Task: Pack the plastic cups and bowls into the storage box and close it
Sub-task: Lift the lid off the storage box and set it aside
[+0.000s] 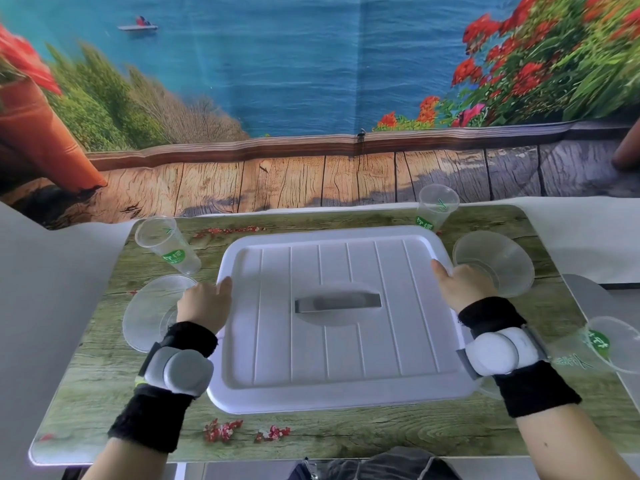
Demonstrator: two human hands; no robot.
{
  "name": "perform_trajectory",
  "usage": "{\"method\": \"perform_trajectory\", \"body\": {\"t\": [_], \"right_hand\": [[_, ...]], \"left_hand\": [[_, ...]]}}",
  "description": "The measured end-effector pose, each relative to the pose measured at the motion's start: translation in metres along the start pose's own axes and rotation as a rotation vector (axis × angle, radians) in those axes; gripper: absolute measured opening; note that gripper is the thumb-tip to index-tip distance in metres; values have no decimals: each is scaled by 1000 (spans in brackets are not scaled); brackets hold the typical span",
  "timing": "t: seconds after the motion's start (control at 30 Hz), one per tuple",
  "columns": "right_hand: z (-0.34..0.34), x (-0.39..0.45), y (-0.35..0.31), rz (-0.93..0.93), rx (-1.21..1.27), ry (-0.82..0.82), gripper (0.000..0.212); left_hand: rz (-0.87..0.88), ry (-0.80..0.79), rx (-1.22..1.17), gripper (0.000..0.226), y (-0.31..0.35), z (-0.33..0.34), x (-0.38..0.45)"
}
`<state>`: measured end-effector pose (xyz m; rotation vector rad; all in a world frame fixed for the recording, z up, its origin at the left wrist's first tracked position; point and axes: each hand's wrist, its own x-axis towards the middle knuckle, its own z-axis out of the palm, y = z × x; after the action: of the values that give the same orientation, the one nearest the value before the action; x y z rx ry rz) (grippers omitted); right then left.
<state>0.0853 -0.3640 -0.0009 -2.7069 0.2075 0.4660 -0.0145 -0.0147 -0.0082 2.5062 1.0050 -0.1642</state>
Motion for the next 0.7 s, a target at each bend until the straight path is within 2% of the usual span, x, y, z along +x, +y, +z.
{"method": "perform_trajectory", "body": {"t": [0.23,0.4,0.5,0.6,0.7], "right_hand": [[-40,15,-30,-74,69,148,60],[-78,30,-76,-215,163,333,53],[-95,42,-99,-287,318,492,53],[-103,49,-118,-319,490,572,52],[-104,61,-132,-364,593,579,56]], "left_hand": [[135,182,-57,59,25,-55,11],[183,367,-162,43,48,-97,31],[214,470,-335,36,63,-114,37],[268,576,-470,29,72,-117,47],[294,542,-552,27,75,-113,66]]}}
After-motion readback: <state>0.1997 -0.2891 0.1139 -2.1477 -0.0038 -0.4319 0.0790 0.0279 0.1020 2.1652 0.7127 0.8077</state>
